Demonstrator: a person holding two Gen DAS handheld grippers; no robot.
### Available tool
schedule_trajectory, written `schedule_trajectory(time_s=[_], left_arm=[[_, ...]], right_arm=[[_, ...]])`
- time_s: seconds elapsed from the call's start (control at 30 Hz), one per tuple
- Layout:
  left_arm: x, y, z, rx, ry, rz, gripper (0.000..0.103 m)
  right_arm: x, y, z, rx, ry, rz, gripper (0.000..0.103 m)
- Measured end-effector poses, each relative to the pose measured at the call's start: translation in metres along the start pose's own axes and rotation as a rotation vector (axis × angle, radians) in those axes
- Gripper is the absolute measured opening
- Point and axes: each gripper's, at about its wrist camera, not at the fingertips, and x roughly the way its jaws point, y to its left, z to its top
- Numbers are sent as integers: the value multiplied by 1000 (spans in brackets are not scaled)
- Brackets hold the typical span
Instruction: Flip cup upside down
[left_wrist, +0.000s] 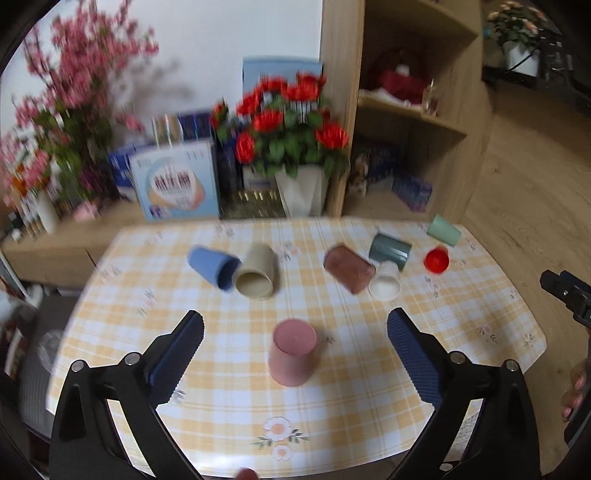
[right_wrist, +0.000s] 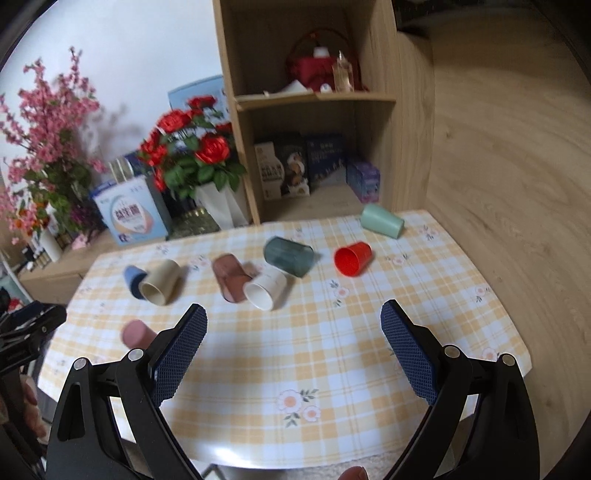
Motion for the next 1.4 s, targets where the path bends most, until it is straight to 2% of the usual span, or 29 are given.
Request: schedule_trajectory(time_s=[0.17, 0.37, 0.67, 1.4], left_arm=[[-48, 0, 2, -1, -92, -9, 97], [-85, -2, -6, -6, -175, 62, 97], [-94, -8, -15, 1, -178, 90, 97], [-98, -6, -17, -20, -174, 79, 97]], right_arm=[[-31, 15, -2, -12, -67, 1, 92], [-54, 29, -13, -55, -128, -22, 92], [-60, 28, -19, -40, -143, -27, 92], [-66, 31, -18, -61, -171, -39, 92]])
